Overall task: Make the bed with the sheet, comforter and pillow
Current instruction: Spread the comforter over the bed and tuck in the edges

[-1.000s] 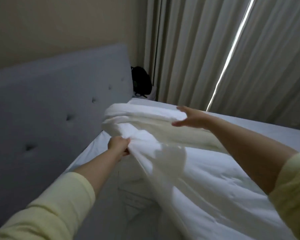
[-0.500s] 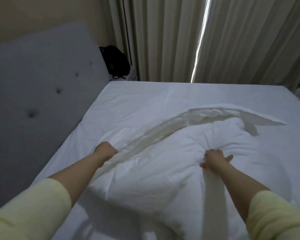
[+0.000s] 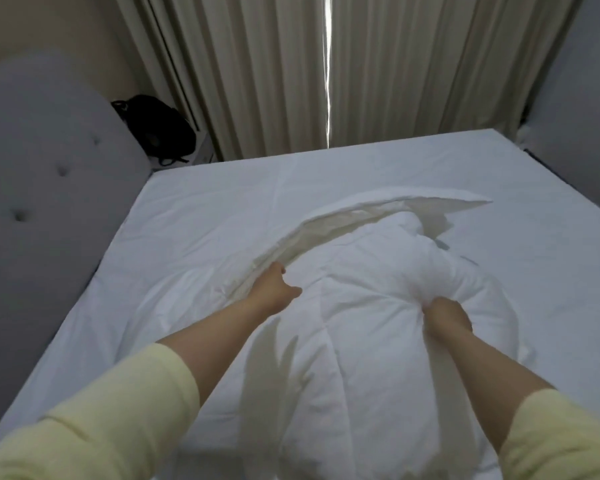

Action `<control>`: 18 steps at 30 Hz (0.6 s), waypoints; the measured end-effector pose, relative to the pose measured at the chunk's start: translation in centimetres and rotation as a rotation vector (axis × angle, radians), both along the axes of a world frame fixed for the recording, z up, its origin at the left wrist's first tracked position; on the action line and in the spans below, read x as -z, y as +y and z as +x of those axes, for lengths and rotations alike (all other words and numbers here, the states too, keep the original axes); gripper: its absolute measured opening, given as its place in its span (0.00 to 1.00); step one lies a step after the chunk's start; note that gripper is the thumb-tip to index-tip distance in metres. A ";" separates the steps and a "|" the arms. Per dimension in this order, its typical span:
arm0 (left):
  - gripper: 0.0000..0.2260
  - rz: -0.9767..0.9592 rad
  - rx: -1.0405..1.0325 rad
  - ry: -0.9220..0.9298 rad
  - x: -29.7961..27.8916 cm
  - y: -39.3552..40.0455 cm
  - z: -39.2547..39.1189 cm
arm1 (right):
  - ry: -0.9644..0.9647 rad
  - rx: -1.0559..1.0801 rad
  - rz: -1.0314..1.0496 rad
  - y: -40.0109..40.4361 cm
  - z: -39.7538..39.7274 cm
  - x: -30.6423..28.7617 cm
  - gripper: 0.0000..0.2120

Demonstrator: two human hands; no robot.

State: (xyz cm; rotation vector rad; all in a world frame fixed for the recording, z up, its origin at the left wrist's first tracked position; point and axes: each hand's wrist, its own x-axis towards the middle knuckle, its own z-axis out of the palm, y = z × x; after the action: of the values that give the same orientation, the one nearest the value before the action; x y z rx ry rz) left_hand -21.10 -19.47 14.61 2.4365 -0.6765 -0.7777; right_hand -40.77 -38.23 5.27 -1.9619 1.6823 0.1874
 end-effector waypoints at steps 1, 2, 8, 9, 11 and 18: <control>0.26 0.011 0.019 0.017 0.9 -0.4 -0.6 | -0.008 -0.019 -0.022 0.4 -0.3 0.7 0.15; 0.26 0.020 0.029 0.034 1.5 -0.4 -1.0 | -0.022 -0.015 -0.044 0.7 -0.1 1.4 0.15; 0.26 0.048 0.012 0.011 1.6 1.1 0.3 | -0.192 0.178 0.043 2.2 2.7 -0.1 0.49; 0.26 0.049 0.002 -0.003 1.6 1.5 0.7 | -0.155 0.155 0.061 2.1 3.4 0.0 0.52; 0.25 0.053 -0.010 -0.017 2.0 1.9 1.1 | -0.040 0.104 0.065 2.0 4.0 0.7 0.41; 0.25 0.061 -0.043 0.047 4.9 4.5 0.9 | -0.016 -0.329 -0.154 6.0 4.2 -0.3 0.17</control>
State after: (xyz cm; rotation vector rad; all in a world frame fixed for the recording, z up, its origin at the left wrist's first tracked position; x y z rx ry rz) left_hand -20.22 -15.00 9.68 2.4709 -0.5894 -0.8470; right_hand -36.54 -32.20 5.60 -2.3422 1.3896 0.1648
